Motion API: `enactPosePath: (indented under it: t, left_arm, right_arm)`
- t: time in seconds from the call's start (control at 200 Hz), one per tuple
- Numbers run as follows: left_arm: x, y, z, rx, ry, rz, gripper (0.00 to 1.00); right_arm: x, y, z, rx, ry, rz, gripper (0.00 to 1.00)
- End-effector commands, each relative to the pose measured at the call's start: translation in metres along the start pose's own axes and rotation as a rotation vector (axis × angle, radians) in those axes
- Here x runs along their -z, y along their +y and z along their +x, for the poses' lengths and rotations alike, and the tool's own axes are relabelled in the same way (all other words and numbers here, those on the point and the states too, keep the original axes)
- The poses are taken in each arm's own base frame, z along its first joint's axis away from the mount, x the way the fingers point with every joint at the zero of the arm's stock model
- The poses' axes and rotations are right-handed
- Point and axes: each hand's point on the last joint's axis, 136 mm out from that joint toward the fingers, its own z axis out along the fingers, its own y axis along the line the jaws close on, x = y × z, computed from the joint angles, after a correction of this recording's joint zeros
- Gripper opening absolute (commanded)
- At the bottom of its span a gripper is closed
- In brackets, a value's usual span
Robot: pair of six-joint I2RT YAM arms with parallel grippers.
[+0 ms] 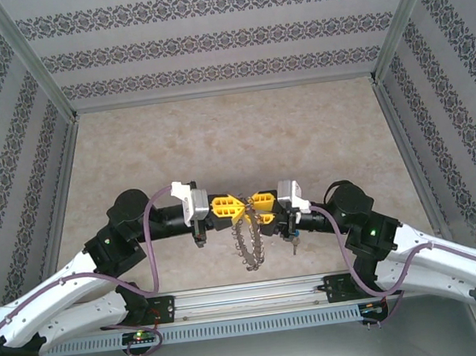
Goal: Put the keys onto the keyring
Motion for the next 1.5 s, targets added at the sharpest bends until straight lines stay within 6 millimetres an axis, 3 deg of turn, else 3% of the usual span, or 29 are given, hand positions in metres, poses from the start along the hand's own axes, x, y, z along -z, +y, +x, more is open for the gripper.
enactPosePath:
  t: [0.0,0.659,1.499]
  left_arm:
    - [-0.002,-0.003,0.020,0.003,0.088,-0.002,0.00]
    - [-0.014,0.001,0.032,-0.037,0.174,-0.051,0.00]
    - [-0.020,0.005,0.049,-0.042,0.236,-0.096,0.00]
  right_arm:
    - [0.010,0.005,-0.049,0.030,-0.178,-0.013,0.31]
    - [0.008,-0.002,-0.034,0.077,-0.092,0.032,0.26]
    - [0.012,0.000,-0.043,0.101,-0.096,0.052,0.25]
